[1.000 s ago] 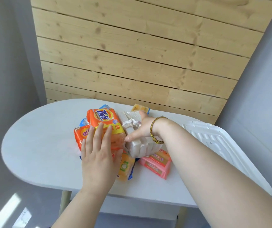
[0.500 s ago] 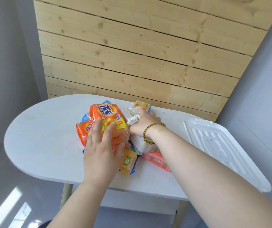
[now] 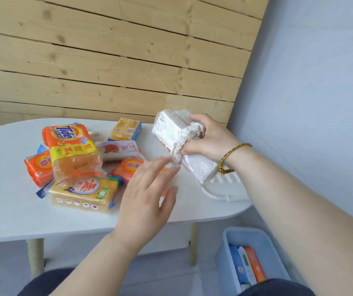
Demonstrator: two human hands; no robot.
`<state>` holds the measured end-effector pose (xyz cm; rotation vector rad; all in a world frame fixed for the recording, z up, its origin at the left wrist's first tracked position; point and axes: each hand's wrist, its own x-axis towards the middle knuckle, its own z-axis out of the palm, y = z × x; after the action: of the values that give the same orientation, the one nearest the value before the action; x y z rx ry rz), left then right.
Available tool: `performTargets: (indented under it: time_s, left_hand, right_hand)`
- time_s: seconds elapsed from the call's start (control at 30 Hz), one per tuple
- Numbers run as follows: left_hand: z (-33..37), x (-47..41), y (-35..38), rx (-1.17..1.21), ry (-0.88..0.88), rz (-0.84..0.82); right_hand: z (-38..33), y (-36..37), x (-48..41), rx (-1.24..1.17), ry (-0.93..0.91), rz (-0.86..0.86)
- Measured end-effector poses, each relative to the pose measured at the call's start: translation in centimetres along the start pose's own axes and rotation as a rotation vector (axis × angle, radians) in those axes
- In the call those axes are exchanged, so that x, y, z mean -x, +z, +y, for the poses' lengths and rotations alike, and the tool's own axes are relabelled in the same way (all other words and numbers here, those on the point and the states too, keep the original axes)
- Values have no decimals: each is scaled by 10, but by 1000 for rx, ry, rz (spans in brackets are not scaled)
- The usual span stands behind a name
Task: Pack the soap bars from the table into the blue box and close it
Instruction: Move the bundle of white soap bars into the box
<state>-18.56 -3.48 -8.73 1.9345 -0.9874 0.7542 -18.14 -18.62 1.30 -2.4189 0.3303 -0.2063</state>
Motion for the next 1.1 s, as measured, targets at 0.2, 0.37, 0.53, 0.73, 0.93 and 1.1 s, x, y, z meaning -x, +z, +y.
performTargets:
  time_s: [0.2,0.37,0.53,0.73,0.93,1.1]
  left_hand:
    - [59,20,66,111,358,-398]
    - [72,40,120,188,219,-855]
    - [71,71,197,88,43,-1199]
    - [52,107,259,-5,-15,-1423]
    - [35,131,288,-88,25,-1555]
    - [35,139,306,-84,109,-1610]
  right_hand:
    - [98,-71,78,-36,155,72]
    - [181,-88,119,-79,333,77]
    - [252,-74,135,-72,425,128]
    - [318,-32,141,18,495,6]
    - [381,31,137,53,681,-91]
    - [415,76,140,70,799,-74]
